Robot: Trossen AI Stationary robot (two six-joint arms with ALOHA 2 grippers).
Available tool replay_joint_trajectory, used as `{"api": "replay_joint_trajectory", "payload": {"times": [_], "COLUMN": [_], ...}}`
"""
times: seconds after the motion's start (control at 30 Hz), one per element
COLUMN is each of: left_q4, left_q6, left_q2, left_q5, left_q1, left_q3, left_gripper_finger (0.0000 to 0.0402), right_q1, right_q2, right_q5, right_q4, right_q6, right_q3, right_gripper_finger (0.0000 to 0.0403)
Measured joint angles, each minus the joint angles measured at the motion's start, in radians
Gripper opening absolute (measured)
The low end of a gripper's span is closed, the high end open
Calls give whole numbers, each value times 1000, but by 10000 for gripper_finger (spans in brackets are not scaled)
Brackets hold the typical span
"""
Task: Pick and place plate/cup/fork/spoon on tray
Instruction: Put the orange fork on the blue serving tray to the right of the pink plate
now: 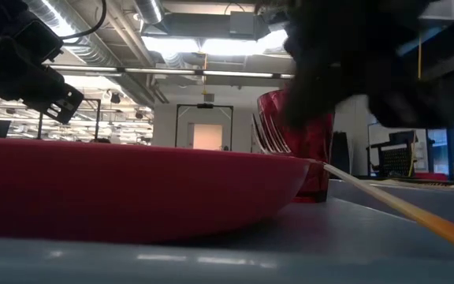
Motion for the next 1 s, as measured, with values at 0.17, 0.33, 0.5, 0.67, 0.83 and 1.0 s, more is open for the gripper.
{"api": "replay_joint_trajectory", "payload": {"times": [0.17,0.33,0.5,0.67,0.83,1.0], "left_q4": [0,0,0,0,0,0], "left_q6": [0,0,0,0,0,0], "left_q2": [0,0,0,0,0,0], "left_q5": [0,0,0,0,0,0], "left_q1": [0,0,0,0,0,0], "left_q3": [0,0,0,0,0,0], "left_gripper_finger": [69,69,69,69,69,69], "right_q1": [54,144,239,272,258,228], "right_q2": [0,0,0,0,5,87], "right_q5": [210,335,389,446,466,447], "right_q4": [134,223,307,304,420,584], "right_q6": [-25,-121,-132,-155,-124,-386], "right_q3": [1,1,1,1,0,116], "right_gripper_finger": [42,42,42,42,42,42]}}
